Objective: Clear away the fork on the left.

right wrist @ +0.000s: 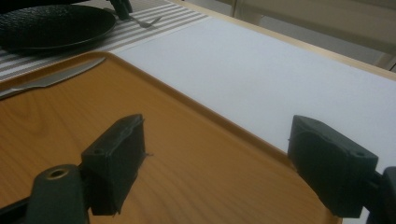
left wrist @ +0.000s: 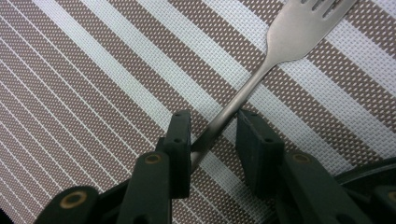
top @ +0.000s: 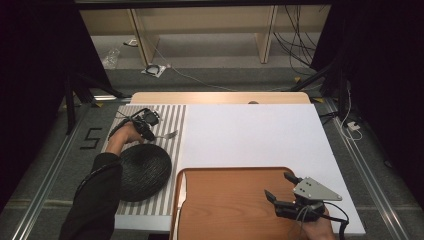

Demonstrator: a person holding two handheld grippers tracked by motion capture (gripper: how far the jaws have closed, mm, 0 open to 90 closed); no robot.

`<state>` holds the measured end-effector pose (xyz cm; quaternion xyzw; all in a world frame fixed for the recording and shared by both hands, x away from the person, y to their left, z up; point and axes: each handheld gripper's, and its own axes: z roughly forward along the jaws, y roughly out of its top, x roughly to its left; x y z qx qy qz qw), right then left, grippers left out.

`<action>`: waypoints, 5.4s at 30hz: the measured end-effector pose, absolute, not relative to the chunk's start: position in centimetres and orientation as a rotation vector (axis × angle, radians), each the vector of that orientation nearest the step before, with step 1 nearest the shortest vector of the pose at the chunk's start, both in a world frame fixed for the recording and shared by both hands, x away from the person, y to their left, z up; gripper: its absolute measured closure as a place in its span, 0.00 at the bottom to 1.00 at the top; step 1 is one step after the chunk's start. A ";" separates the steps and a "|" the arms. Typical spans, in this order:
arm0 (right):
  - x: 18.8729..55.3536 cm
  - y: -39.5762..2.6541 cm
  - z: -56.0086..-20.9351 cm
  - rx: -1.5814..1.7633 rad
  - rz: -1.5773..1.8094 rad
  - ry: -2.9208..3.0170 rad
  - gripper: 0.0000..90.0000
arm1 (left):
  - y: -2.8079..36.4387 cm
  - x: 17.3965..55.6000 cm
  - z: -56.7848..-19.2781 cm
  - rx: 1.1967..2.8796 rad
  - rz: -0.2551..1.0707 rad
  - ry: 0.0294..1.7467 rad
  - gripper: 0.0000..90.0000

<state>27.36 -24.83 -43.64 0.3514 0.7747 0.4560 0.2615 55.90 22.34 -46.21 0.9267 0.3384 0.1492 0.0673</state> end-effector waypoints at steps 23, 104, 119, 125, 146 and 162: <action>27.4 -24.8 -43.7 0.950 1.231 2.101 0.22 | 22.4 56.1 -46.2 2.791 0.413 1.003 0.76; 27.5 -24.3 -44.0 0.941 1.173 2.147 0.23 | 13.3 40.4 -39.9 2.608 0.487 0.633 0.93; 27.5 -24.4 -44.0 0.940 1.172 2.148 0.23 | 12.5 37.7 -39.6 2.627 0.453 0.597 0.93; 27.5 -24.4 -44.0 0.940 1.168 2.150 0.23 | 11.8 36.2 -40.4 2.649 0.420 0.569 0.93; 27.5 -24.5 -43.9 0.942 1.163 2.148 0.23 | 9.1 32.5 -42.7 2.718 0.276 0.481 0.93; 27.4 -24.4 -43.9 0.939 1.159 2.148 0.23 | 7.7 29.8 -43.3 2.731 0.229 0.435 0.93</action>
